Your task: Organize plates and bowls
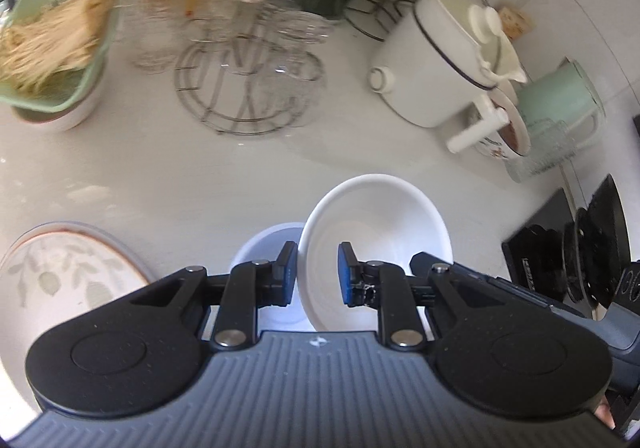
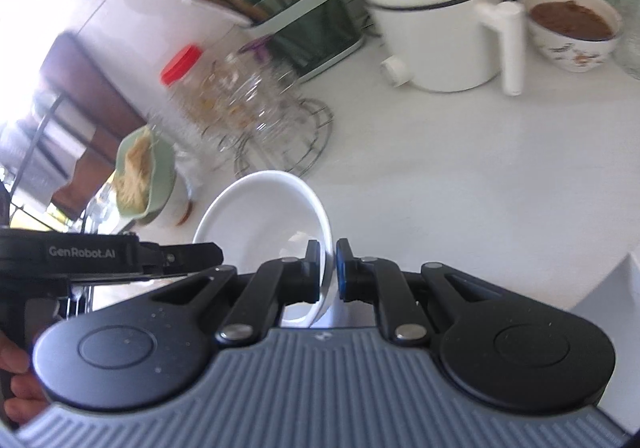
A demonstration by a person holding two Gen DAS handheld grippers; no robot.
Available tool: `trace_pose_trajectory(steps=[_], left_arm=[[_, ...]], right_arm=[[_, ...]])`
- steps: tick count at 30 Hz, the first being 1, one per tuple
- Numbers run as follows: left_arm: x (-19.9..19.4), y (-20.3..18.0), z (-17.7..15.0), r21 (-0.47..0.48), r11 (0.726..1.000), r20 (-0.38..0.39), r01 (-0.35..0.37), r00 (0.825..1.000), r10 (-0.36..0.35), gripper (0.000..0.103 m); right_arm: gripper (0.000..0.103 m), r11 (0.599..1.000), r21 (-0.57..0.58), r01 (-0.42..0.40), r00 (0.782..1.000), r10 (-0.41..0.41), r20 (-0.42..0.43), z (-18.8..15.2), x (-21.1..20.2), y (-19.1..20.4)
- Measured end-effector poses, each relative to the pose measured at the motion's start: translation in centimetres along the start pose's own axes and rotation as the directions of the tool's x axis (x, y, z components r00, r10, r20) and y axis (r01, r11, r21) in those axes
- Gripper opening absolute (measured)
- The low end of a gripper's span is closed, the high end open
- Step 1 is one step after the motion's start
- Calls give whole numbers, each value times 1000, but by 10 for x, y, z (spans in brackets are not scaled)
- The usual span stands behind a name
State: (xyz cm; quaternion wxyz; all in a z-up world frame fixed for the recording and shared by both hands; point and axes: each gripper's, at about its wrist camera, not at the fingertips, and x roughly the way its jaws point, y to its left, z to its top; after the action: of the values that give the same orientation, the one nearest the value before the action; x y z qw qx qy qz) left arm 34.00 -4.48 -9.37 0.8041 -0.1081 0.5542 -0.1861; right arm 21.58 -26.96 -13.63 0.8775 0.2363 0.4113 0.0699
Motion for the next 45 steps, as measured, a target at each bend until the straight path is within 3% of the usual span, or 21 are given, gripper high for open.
trace_pose_trajectory(steps=[8, 14, 22, 24, 26, 27, 36, 41, 45], left_arm=[[3, 22, -14, -52, 995, -13, -82, 997, 81, 24], [9, 34, -24, -74, 995, -32, -71, 997, 68, 24], [4, 39, -25, -97, 993, -13, -64, 998, 63, 24], [3, 41, -24, -101, 992, -15, -78, 997, 77, 32], [2, 43, -25, -114, 990, -14, -82, 997, 81, 42], [1, 44, -25, -119, 989, -12, -84, 996, 83, 43], [3, 36, -32, -116, 989, -5, -92, 996, 92, 45], [8, 31, -35, -141, 986, -17, -95, 996, 93, 45], [16, 26, -33, -146, 985, -27, -95, 995, 92, 51]], right_arm=[[13, 999, -39, -2, 995, -2, -95, -4, 29, 21], [13, 997, -66, 28, 993, -35, -111, -11, 35, 25], [15, 998, -45, 39, 998, -41, -50, -5, 33, 10], [30, 999, -27, 41, 997, -43, -57, -3, 36, 5], [51, 999, -15, 38, 998, -39, -53, -5, 39, 1], [52, 999, -15, 34, 997, -35, -63, -6, 43, 0], [50, 1000, 6, -4, 980, 5, -200, -23, 81, -8], [22, 999, 43, 10, 973, 0, -229, -28, 90, -17], [15, 998, 58, 31, 976, -18, -216, -29, 85, -26]])
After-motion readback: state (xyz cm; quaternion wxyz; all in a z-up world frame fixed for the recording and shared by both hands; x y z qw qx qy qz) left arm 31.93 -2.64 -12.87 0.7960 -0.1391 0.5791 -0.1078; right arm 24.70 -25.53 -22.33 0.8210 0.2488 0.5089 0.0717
